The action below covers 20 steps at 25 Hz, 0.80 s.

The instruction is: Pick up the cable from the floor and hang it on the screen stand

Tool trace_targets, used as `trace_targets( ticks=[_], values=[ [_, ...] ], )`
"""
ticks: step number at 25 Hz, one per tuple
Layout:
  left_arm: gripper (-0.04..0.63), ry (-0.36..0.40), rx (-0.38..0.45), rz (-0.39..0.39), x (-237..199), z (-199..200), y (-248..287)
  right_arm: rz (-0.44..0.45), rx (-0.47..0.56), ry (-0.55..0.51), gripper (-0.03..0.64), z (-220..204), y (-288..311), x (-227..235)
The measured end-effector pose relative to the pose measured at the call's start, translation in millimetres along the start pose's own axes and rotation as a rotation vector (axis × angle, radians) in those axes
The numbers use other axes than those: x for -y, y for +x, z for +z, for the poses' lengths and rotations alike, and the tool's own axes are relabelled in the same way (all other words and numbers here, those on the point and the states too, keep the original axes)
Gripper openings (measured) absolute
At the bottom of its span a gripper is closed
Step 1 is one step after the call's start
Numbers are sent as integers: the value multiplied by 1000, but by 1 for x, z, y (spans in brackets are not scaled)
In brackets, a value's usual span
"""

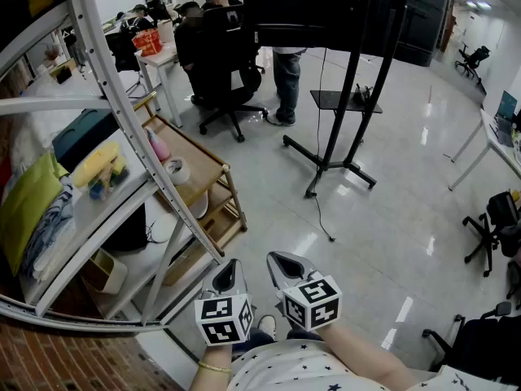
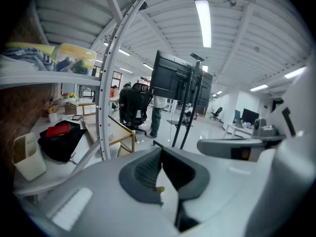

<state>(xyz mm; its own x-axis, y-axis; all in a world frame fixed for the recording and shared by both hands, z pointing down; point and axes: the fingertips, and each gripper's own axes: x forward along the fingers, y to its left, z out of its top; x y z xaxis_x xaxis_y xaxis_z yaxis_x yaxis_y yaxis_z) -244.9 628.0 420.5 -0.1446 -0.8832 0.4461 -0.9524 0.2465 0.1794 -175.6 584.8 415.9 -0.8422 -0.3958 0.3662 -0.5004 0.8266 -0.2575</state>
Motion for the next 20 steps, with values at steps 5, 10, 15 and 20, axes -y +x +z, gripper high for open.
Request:
trace_targets(
  ticks=[5,10,15,20],
  values=[
    [8,16,-4,-41,0,11,24,-49,0,13,-2,4,11,17],
    [8,34,-11,-105,16,16,46,-128,10,59,-2,5,7,44],
    [8,62,-62,-161,42,6,75,-198,-6,115,-2,-7,-5,81],
    [8,76,-80,-173,65,17,122,-211,-9,136,-2,1,5,131]
  ],
)
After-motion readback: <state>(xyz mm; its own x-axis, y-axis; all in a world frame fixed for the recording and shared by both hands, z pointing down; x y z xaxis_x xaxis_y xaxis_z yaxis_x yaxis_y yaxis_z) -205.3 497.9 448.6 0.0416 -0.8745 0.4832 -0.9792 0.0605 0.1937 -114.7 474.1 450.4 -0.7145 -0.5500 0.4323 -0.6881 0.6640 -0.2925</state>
